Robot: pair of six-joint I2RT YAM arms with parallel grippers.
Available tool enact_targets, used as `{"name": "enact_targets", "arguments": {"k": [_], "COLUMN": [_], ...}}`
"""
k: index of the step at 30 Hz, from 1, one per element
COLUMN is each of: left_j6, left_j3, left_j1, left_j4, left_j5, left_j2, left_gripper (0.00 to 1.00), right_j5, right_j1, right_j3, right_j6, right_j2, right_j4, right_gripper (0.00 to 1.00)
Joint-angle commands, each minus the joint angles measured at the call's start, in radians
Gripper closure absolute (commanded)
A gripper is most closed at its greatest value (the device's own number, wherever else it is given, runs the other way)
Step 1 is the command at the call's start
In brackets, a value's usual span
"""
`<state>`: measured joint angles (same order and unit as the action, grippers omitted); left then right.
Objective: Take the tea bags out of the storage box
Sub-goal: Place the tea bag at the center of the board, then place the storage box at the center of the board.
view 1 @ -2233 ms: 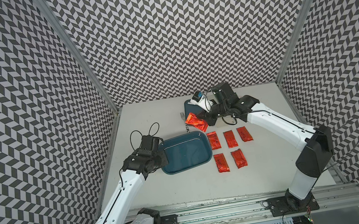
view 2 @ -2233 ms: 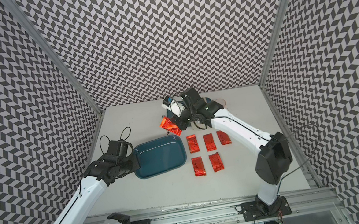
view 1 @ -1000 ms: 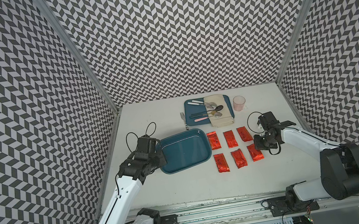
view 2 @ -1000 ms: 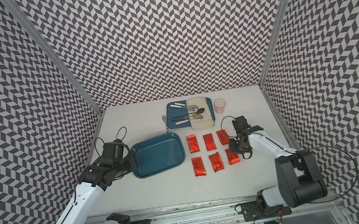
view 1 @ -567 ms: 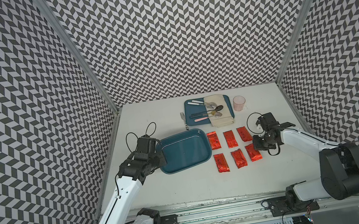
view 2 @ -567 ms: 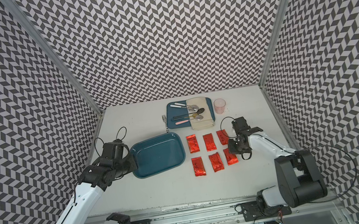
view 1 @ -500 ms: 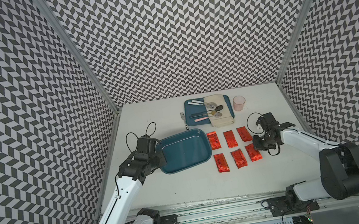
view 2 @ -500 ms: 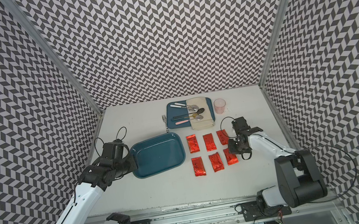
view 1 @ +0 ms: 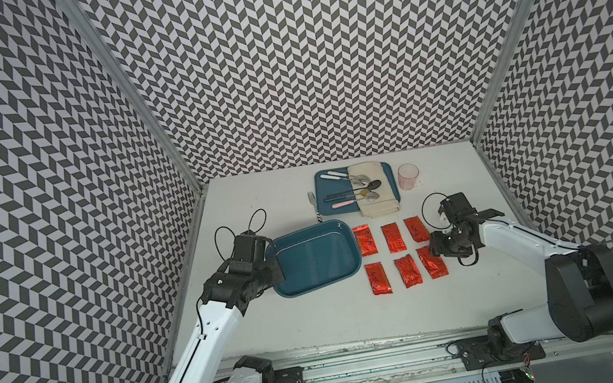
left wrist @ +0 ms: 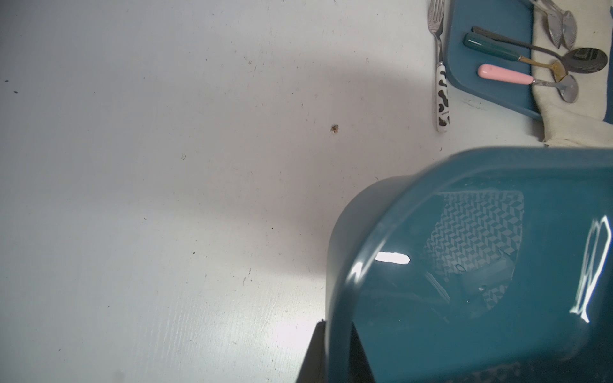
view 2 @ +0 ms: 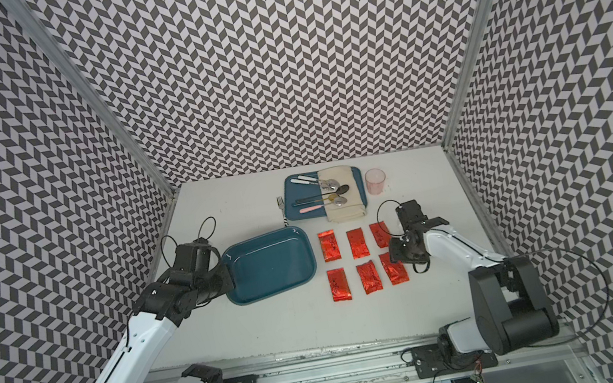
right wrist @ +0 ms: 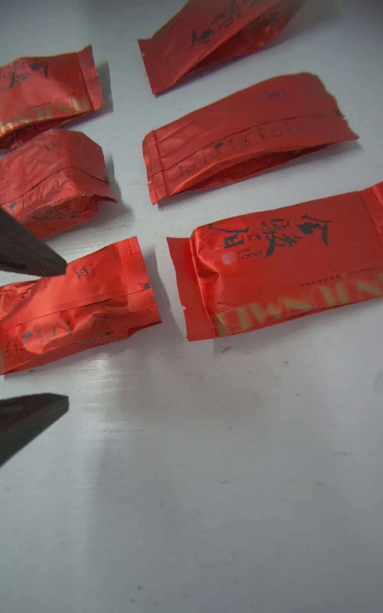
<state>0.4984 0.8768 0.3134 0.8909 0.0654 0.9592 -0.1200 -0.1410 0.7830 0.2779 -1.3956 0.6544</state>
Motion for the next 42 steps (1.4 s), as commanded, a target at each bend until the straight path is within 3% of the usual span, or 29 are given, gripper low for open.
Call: {"name": "enact_targets", "arguments": {"k": [1,4,11,17,21,24,33,38,42], "left_j6": [0.0,-0.002,-0.001,0.001,0.0,0.001,-0.001,0.002,-0.001], "left_j3": [0.012,0.012,0.011,0.011,0.012,0.011,0.012,0.011,0.01], "left_j1": [-0.007,-0.007,-0.006,-0.008,-0.011,-0.012,-0.011,-0.012,-0.027], "left_j4": [-0.029,-0.029,-0.029,-0.028,-0.026,-0.028,-0.027,-0.028,-0.033], "left_j5": [-0.008,-0.01,-0.009,-0.006,-0.008,-0.007,-0.007,-0.006,-0.011], "left_j2": [-0.016,-0.014,-0.009,-0.003,0.009,0.004,0.0,-0.004,0.016], "left_gripper": [1.0,1.0,1.0,1.0,1.0,1.0,1.0,1.0,1.0], "right_j5": [-0.008,-0.043,-0.034,0.035,0.143,0.078,0.145,0.157,0.07], "right_j1": [-0.002,-0.006,-0.018,-0.068,-0.1,-0.11,-0.122,-0.119,-0.118], "right_j3": [0.024,0.047,0.145,0.203,0.124,0.093,0.135,0.148,0.184], "right_j6": [-0.011,-0.035,-0.079,-0.219,-0.245,-0.278,-0.309,-0.296,-0.275], "right_j2": [0.018,0.004,-0.032,-0.047,0.015,0.038,-0.062,0.035,0.107], "right_j4": [-0.01,-0.013,-0.034,0.013,-0.06,-0.092,-0.047,-0.088,-0.13], "right_gripper": [0.3,0.21,0.19,0.16,0.09,0.01,0.04,0.04,0.04]}}
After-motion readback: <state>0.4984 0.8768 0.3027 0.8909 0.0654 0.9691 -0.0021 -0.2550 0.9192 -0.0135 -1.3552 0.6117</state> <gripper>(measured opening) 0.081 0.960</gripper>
